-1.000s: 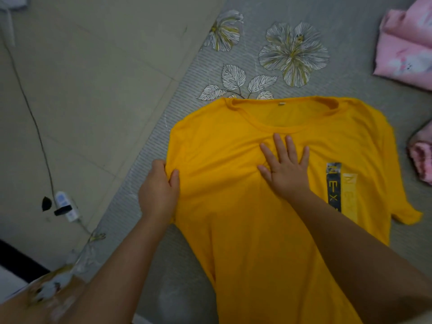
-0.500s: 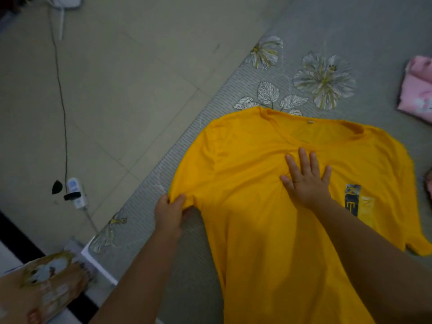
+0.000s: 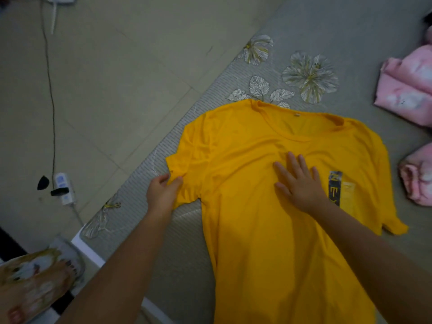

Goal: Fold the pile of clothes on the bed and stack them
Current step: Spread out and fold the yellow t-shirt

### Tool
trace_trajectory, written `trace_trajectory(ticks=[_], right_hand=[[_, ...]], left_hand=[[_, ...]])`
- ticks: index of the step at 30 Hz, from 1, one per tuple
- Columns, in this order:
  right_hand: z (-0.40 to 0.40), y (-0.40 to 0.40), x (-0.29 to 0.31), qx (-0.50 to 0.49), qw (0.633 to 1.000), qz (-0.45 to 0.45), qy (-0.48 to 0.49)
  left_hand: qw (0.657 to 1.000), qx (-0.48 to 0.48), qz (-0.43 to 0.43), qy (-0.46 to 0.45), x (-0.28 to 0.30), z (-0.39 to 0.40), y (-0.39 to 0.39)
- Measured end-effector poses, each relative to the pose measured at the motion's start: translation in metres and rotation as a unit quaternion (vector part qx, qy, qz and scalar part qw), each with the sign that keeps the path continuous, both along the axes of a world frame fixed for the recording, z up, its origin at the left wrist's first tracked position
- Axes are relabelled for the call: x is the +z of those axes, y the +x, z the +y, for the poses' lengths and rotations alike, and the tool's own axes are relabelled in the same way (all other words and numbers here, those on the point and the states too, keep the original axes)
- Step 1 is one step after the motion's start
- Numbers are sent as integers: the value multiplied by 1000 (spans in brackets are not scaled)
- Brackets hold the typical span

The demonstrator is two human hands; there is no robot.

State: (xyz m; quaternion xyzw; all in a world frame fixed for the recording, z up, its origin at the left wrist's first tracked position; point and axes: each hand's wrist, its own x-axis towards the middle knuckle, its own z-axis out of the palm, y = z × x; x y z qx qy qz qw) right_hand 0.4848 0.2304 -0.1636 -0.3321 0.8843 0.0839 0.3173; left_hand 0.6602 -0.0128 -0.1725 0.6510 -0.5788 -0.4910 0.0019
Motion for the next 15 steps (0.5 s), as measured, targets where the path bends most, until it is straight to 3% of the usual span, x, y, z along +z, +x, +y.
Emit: trace_trajectory(ticks=[5,10,12,15], right_hand=[[8,44,-11,-5,999,-29,-14],[31,58,-12,-121,985,-55,-105],[53,62,-9,-165,977,-50,-125],[84,67,3,-224,962,-53,-149]], left_hand=[[985,-137,-38,-99,1,-5,-21],[956,-177,109,-205,32,24,-61],[925,-284,128,-216,43,56,-80],[832,-537,-8,-136,39,109,-95]])
